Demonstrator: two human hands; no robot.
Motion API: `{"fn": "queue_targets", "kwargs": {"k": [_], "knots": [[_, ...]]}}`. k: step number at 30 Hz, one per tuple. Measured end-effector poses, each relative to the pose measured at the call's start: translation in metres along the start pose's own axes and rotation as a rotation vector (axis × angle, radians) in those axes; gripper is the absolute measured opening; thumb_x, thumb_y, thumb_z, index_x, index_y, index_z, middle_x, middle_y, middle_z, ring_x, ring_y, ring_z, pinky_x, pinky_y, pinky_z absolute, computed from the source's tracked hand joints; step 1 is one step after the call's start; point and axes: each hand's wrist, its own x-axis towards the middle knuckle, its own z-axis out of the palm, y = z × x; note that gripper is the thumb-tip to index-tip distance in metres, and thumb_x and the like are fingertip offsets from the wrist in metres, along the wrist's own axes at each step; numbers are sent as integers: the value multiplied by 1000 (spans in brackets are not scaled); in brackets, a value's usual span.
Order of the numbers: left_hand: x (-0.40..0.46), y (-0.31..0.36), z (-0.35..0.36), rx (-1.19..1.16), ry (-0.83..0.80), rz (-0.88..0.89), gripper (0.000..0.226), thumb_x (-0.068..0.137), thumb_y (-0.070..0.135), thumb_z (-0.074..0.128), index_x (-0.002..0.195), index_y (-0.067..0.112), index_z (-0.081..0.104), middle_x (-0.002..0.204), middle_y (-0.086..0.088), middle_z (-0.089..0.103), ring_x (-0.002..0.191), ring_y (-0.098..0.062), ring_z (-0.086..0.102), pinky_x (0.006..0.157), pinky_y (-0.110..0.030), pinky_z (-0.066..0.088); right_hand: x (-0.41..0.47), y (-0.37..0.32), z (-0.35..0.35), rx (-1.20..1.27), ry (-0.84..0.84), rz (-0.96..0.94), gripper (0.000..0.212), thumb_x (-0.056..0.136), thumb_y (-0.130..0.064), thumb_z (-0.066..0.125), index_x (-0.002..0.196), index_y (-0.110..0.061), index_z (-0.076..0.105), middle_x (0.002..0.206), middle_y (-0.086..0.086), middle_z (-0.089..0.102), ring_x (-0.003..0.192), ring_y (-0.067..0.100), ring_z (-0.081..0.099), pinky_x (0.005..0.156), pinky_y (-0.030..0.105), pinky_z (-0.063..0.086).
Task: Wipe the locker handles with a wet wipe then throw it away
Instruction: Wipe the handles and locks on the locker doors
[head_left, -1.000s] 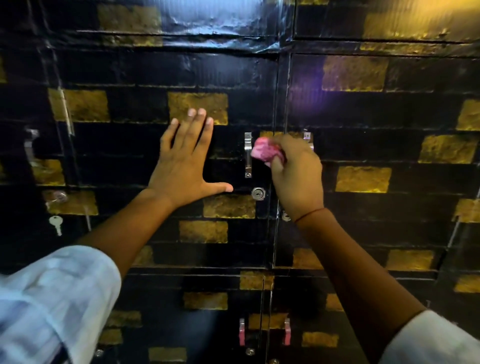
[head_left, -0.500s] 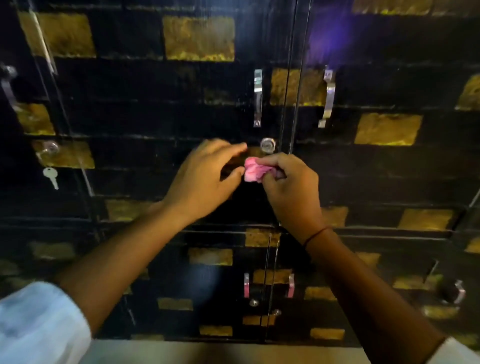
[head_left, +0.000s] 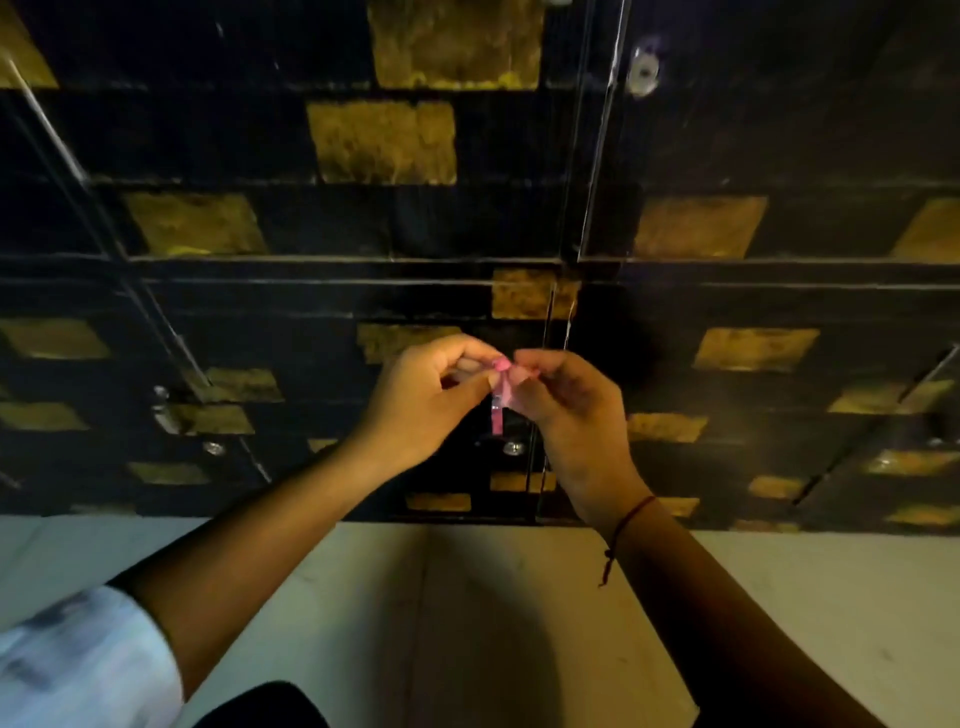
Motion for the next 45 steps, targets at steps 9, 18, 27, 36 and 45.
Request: {"fn": "queue_targets", "kwargs": {"k": [9, 18, 27, 36, 45], "knots": [[-20, -101, 7, 1112, 81, 496, 108, 80, 62, 72, 160, 11, 20, 163, -24, 15, 153, -40, 16, 124, -56, 12, -6, 77, 29, -120, 387, -21, 13, 88, -16, 75, 97, -16, 65, 92, -8, 71, 88, 0, 68, 77, 15, 53], [-10, -148, 5, 1300, 97, 510, 129, 80, 81, 61, 163, 8, -6, 165, -24, 3, 155, -40, 2, 124, -59, -4, 10, 106, 24, -253, 179, -196, 11, 93, -15, 70, 96, -7, 63, 98, 1, 75, 94, 8, 71, 83, 27, 58], [-3, -158, 12, 1328, 137, 562, 127, 84, 77, 60, 161, 7, -12, 163, -19, -12, 153, -31, -26, 121, -62, -12, 8, 138, 3, -654, 79, -389, 13, 89, -18, 73, 95, -13, 63, 94, -9, 65, 84, 15, 63, 70, 46, 55], [4, -164, 23, 1333, 178, 520, 129, 83, 84, 51, 158, 9, -23, 166, -16, -19, 148, -27, -37, 118, -61, -17, 5, 153, 5, -737, 70, -406, 15, 91, -20, 70, 97, -9, 62, 93, 2, 65, 83, 14, 59, 64, 34, 52], [9, -170, 24, 1371, 203, 523, 127, 85, 86, 45, 155, 8, -27, 160, -16, 0, 144, -27, -43, 115, -59, -25, 4, 170, -4, -849, 128, -395, 10, 95, -17, 64, 100, -9, 67, 90, 3, 65, 81, 12, 56, 65, 34, 50]]}}
